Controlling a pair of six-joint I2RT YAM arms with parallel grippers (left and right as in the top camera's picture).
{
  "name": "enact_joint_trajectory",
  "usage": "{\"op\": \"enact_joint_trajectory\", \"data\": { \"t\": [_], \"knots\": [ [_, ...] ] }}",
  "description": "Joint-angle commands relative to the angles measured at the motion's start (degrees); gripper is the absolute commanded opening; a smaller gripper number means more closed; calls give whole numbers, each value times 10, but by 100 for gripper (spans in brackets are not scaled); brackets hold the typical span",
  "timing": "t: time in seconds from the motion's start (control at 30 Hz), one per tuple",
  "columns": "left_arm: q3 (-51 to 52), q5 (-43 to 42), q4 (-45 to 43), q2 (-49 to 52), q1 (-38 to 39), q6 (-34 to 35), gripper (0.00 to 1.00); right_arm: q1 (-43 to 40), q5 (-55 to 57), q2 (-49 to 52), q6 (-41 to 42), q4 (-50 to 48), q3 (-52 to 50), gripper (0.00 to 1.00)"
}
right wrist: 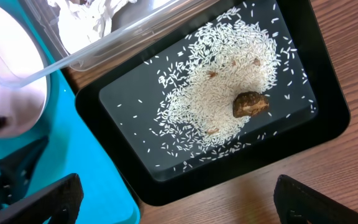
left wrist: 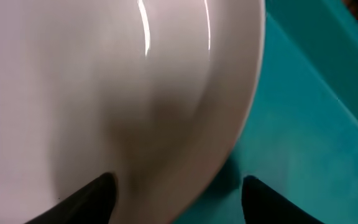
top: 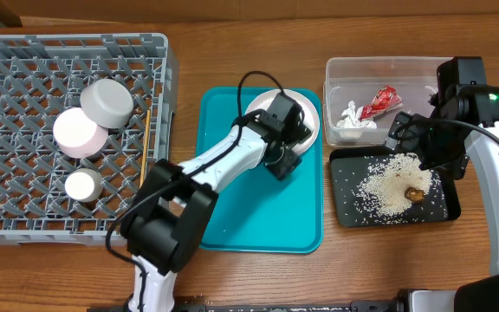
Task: Sort waste into correct bins and load items into the dishwasher
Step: 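Reach the left gripper to the white plate and grasp its rim, then carry the white plate to the dish rack and stand it upright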
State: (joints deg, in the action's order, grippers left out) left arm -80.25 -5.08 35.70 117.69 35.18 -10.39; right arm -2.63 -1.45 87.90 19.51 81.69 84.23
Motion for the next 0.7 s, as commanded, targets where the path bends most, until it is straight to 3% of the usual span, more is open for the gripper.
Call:
{"op": "enact_joint_trajectory", "data": {
  "t": [0.0,0.13,0.3,0.53,0.67],
  "knots": [
    [-5,32,56,11,-4,-14,37,-1,3,-16,0,-1,14,100],
    [-5,57,105,7,-4,-2,7,-1,3,-16,0,-3,14,100],
    [-7,57,113,-1,-4,45,4,-1,3,-16,0,1,14,100],
    [-25,57,118,-160,-33,111,4,-1,3,-16,0,2,14,100],
    [-25,21,122,-281,-122,155,4,-1,3,-16,0,1,14,100]
  ]
}}
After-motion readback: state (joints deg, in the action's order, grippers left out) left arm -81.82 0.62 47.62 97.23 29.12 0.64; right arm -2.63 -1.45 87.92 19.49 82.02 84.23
